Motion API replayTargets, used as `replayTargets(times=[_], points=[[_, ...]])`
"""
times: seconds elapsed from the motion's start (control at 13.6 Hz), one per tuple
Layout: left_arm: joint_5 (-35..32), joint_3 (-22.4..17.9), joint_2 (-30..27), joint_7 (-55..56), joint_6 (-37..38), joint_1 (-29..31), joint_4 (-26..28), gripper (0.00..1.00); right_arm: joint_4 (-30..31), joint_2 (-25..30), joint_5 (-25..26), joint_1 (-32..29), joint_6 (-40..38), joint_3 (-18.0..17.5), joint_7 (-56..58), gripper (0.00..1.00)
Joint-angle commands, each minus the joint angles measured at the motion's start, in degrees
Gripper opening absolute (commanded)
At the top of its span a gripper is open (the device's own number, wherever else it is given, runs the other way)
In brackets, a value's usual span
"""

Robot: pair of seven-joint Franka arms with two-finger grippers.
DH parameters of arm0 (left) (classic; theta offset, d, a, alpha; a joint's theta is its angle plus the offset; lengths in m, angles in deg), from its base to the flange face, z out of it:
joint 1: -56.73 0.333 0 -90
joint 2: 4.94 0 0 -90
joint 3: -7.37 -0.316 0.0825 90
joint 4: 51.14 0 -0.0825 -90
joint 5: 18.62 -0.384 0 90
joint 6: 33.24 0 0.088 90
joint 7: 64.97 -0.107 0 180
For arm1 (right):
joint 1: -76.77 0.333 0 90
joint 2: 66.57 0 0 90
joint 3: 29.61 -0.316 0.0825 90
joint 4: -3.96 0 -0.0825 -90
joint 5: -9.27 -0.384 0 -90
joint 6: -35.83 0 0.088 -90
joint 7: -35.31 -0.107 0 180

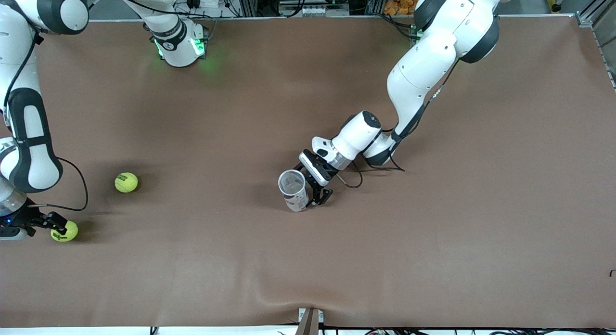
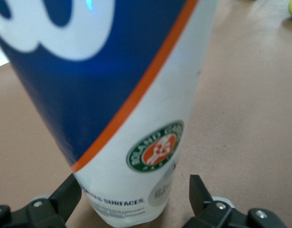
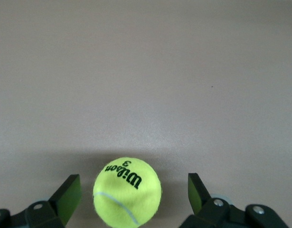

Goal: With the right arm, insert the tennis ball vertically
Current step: 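Lower the right gripper and grasp the Wilson tennis ball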

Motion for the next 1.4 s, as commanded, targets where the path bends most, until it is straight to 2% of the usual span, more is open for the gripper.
replayTargets(times=[0.0, 0.15, 0.59, 0.88, 0.96, 1.11, 1.18, 1.25, 1.33], points=[[-0.58, 0.44, -1.66, 0.07, -0.18, 1.13, 2.48, 1.00, 2.73, -1.21, -1.72, -0.09, 8.53, -1.11, 3.51, 1.00], [-0.58, 0.44, -1.74, -0.01, -0.18, 1.13, 3.09, 1.00, 3.97, -1.47, -1.72, 0.27, 11.03, -1.11, 3.60, 1.00], [-0.58, 0.97, -1.83, -0.02, -0.18, 1.40, 3.27, 1.00, 4.24, -2.00, -1.72, -0.17, 11.82, -1.19, 3.68, 1.00], [-0.58, 1.67, -1.83, -0.02, -0.18, 1.93, 3.36, 1.00, 6.70, -2.35, -1.80, -0.35, 17.44, -2.78, 3.60, 1.00], [-0.58, 1.76, -1.83, -0.02, -0.18, 1.93, 3.36, 1.00, 6.70, -2.44, -1.72, -0.44, 17.45, -2.78, 3.60, 0.97], [-0.58, 1.76, -1.83, -0.02, -0.18, 1.93, 3.36, 1.00, 6.78, -2.35, -1.72, -0.44, 17.45, -2.69, 3.60, 0.56], [-0.58, 1.76, -1.83, -0.02, -0.18, 2.01, 3.36, 1.00, 6.78, -2.35, -1.72, -0.52, 17.36, -2.78, 3.60, 0.33], [-0.67, 1.76, -1.83, -0.02, -0.18, 2.01, 3.45, 1.00, 6.70, -2.35, -1.72, -0.52, 17.10, -2.78, 3.86, 0.15], [-0.58, 1.76, -1.83, -0.02, -0.18, 2.01, 3.36, 1.00, 6.61, -2.09, -1.72, -0.52, 16.57, -2.78, 4.12, 0.02]])
